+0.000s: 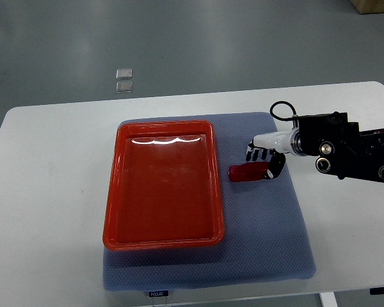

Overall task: Place red pepper on red tray
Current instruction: 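Close the right hand's fingers around the red pepper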

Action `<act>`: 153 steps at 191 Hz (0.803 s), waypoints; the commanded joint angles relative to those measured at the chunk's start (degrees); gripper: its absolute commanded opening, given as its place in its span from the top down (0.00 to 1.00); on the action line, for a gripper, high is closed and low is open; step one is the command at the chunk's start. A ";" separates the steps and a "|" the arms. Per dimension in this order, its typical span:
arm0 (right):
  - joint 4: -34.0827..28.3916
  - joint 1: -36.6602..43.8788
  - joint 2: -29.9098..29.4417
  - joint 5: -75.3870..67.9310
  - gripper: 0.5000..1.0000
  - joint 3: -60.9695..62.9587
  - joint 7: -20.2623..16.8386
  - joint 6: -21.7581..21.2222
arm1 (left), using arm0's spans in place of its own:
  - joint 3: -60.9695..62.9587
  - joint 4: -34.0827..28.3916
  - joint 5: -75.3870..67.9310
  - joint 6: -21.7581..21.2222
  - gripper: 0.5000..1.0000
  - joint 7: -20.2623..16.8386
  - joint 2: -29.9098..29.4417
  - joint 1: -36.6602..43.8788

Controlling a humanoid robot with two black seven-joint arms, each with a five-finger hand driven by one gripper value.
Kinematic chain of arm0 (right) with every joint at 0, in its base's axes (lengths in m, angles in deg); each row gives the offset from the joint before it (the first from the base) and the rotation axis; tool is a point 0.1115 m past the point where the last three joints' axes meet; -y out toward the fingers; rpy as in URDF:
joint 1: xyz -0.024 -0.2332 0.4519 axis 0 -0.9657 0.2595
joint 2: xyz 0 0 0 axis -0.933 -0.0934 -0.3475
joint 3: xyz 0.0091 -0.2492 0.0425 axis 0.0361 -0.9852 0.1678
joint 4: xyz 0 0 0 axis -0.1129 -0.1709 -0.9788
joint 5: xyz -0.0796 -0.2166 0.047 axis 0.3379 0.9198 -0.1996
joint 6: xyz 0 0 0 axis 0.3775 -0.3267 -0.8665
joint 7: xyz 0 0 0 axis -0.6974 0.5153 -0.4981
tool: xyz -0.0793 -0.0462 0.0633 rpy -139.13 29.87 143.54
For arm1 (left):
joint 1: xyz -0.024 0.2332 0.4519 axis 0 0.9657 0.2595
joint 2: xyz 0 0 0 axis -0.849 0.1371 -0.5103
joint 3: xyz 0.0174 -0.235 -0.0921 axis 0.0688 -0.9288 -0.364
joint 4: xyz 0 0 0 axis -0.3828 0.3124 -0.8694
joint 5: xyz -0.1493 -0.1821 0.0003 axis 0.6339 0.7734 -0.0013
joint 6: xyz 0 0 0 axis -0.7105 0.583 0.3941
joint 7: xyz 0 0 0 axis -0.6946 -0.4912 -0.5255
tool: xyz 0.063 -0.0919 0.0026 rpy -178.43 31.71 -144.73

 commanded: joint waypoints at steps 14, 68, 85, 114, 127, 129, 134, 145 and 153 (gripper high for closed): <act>-0.46 0.04 -0.35 0.00 0.53 0.02 0.80 -0.78 | 0.00 0.00 0.03 0.00 0.00 0.00 0.00 0.00; -0.46 0.04 -0.35 0.00 0.79 0.02 0.98 -1.66 | 0.00 0.00 -0.06 0.00 0.00 0.00 0.00 0.00; -0.46 0.13 -0.27 0.00 0.90 0.02 1.33 -2.10 | 0.00 0.00 0.03 0.00 0.00 0.00 0.00 0.00; -0.46 0.22 -0.18 0.00 1.00 0.02 1.68 -2.63 | 0.00 0.00 -0.06 0.00 0.00 0.00 0.00 0.00; -0.46 0.75 -0.09 0.00 1.00 0.02 1.77 -2.63 | 0.00 0.00 0.03 0.00 0.00 0.00 0.00 0.00; -0.37 1.01 -0.09 0.00 1.00 0.02 1.85 -2.63 | 0.00 0.00 0.03 0.00 0.00 0.00 0.00 0.00; -0.37 1.45 -0.09 0.00 1.00 0.02 1.86 -2.63 | 0.00 0.00 0.03 0.00 0.00 0.00 0.00 0.00; -0.37 2.15 0.35 0.00 1.00 0.02 2.12 -2.63 | 0.00 0.00 -0.06 0.00 0.00 0.00 0.00 0.00; -0.19 2.51 0.52 0.00 1.00 0.02 2.12 -2.63 | 0.00 0.00 -0.06 0.00 0.00 0.00 0.00 0.00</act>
